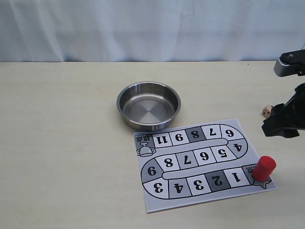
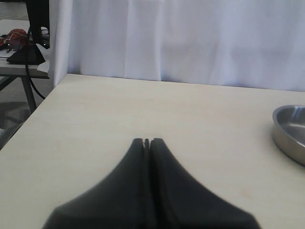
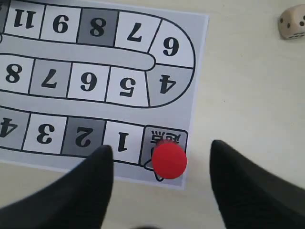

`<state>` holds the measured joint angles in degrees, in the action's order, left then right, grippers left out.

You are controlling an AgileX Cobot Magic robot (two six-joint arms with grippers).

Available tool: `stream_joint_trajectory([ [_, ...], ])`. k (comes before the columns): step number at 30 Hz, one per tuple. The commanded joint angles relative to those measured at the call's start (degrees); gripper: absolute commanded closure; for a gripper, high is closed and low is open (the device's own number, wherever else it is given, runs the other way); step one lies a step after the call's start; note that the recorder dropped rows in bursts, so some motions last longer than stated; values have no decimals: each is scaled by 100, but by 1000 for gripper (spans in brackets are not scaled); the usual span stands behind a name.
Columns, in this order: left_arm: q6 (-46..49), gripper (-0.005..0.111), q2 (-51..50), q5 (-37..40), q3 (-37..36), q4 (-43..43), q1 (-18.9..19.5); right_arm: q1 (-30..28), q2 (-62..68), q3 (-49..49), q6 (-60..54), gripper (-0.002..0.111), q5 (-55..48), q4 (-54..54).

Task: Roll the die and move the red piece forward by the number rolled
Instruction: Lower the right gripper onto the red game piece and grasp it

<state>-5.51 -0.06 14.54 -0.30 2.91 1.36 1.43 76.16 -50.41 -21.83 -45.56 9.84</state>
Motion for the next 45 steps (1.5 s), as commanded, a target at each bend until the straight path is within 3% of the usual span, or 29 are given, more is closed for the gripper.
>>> stream_joint_trajectory([
  [1, -25, 107, 6, -66, 30, -21, -1, 7, 246, 179, -45, 40, 415, -60],
  [17, -25, 107, 6, -66, 30, 4, -1, 7, 1250, 483, -45, 39, 874, -85],
  [24, -25, 107, 6, -66, 30, 4, -1, 7, 1477, 483, 430, 39, 966, -797],
  [45, -25, 107, 6, -66, 30, -19, -1, 7, 2144, 483, 608, 39, 1209, -684],
])
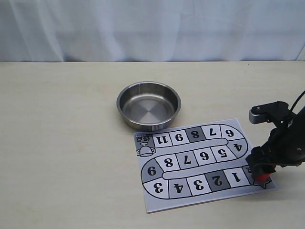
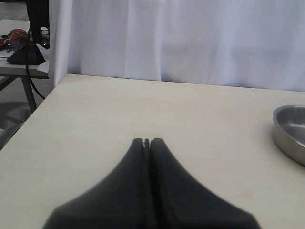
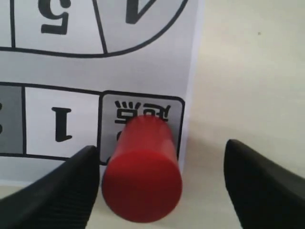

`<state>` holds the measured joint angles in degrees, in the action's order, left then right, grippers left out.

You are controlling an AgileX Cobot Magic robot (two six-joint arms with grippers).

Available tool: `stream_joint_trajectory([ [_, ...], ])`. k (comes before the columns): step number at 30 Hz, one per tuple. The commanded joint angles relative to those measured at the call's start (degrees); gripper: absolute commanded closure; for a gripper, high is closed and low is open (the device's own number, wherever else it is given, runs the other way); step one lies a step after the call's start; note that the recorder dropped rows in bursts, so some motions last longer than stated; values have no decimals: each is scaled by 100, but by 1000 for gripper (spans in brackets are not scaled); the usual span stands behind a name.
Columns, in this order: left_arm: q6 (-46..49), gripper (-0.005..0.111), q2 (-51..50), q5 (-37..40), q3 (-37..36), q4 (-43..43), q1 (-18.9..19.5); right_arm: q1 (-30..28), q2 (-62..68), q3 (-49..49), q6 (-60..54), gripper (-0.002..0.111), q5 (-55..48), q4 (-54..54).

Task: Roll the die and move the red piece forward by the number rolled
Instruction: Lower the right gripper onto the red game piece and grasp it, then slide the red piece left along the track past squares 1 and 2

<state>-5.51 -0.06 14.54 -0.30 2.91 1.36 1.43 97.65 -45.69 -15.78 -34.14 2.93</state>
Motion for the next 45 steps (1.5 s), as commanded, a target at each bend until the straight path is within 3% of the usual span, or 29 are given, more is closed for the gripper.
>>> stream_joint_trajectory([
  [1, -25, 107, 6, -66, 30, -19, -1, 7, -5, 11, 3, 39, 67, 6],
  [3, -25, 107, 6, -66, 30, -19, -1, 7, -5, 11, 3, 42, 67, 72],
  [6, -25, 107, 6, -66, 30, -19, -1, 7, -5, 11, 3, 56, 26, 243],
  [14, -25, 107, 6, -66, 30, -6, -1, 7, -47, -187, -592, 104, -682, 260],
  [19, -25, 107, 6, -66, 30, -6, -1, 45, -500, -365, -669, 104, -770, 655],
  [26, -25, 107, 6, -66, 30, -6, -1, 994, -584, -365, -732, 104, -583, 640],
  [45, -25, 107, 6, -66, 30, -20, -1, 1011, 317, -344, -587, 104, -367, 617],
])
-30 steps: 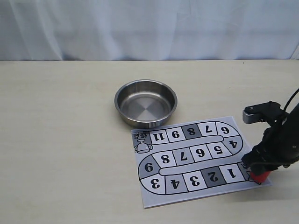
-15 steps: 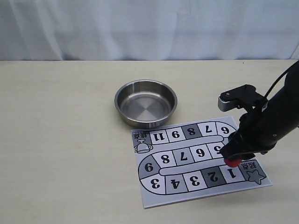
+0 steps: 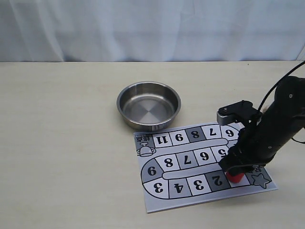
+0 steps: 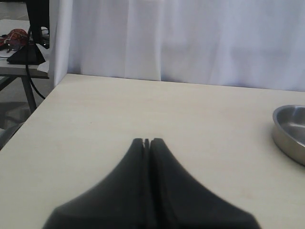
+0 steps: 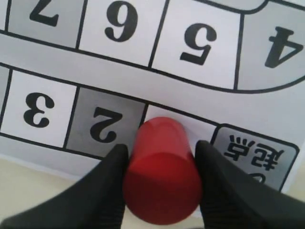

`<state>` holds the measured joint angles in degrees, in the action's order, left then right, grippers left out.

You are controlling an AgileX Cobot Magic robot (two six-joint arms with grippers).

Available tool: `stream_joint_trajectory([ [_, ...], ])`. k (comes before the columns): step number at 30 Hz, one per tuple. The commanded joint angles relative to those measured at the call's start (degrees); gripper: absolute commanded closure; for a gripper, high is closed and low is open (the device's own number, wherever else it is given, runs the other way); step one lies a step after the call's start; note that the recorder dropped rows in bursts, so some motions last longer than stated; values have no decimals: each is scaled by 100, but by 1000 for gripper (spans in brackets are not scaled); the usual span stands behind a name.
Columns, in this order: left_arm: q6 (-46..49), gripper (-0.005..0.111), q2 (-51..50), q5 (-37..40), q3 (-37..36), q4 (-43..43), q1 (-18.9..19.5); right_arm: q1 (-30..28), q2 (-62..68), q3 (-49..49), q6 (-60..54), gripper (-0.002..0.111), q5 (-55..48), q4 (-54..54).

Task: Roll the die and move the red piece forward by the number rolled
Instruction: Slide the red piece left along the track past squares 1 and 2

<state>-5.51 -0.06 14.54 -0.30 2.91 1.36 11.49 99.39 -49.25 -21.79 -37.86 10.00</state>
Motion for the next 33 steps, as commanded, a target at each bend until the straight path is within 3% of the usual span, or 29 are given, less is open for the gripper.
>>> stream_joint_trajectory([
  [1, -25, 107, 6, -66, 30, -20, -1, 4, 187, 12, 14, 104, -8, -113],
  [16, -25, 107, 6, -66, 30, -2, -1, 21, -475, -243, 103, 104, -335, 201],
  [21, -25, 107, 6, -66, 30, -2, -1, 517, -530, -243, 107, 104, -257, 216],
  [26, -25, 107, 6, -66, 30, -2, -1, 1006, -494, -243, 571, 104, -87, -515],
  [30, -25, 107, 6, -66, 30, -2, -1, 1050, -494, -243, 1380, 104, -79, -1203],
  [33, -25, 107, 6, -66, 30, -2, -1, 1064, -471, -190, 1408, 104, 74, -1095],
])
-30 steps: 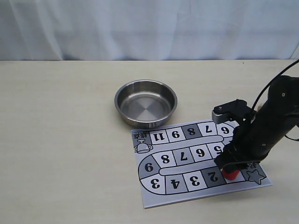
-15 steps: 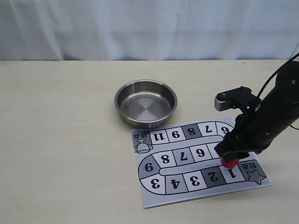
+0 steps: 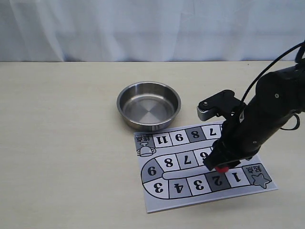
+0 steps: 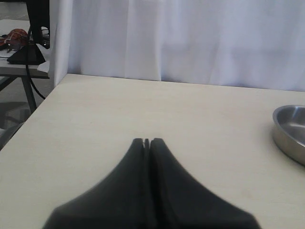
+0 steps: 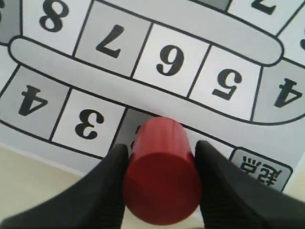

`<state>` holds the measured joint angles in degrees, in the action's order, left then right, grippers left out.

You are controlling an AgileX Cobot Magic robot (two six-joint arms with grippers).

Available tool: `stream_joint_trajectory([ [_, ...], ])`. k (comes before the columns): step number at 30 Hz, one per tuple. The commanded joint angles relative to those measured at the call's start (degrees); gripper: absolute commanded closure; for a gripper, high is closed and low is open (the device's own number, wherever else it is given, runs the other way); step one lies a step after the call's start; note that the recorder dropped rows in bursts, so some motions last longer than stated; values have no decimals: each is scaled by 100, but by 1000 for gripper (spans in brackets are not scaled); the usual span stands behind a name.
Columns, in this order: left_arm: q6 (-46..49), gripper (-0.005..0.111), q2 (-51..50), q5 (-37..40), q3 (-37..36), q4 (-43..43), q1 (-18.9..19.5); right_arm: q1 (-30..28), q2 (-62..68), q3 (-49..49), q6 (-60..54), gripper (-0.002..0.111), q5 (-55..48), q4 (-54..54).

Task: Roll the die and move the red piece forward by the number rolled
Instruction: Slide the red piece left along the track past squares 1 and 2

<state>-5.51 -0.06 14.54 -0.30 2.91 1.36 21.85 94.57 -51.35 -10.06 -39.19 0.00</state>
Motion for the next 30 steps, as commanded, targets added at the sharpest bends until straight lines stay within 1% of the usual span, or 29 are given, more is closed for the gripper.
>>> stream_joint_trajectory([
  [1, -25, 107, 6, -66, 30, -2, -1, 28, 56, 45, 209, 104, 268, 0],
  [3, -25, 107, 6, -66, 30, -2, -1, 28, 178, 45, 39, 104, 294, 255],
  [10, -25, 107, 6, -66, 30, -18, -1, 28, 638, 35, -19, 104, 154, 269],
  [20, -25, 107, 6, -66, 30, -18, -1, 28, 594, 19, -19, 104, 154, 256],
  [24, -25, 107, 6, -66, 30, -18, -1, 28, 380, 9, -19, 104, 138, 320],
  [30, -25, 107, 6, -66, 30, -18, -1, 28, -93, 9, -619, 104, 138, 1024],
])
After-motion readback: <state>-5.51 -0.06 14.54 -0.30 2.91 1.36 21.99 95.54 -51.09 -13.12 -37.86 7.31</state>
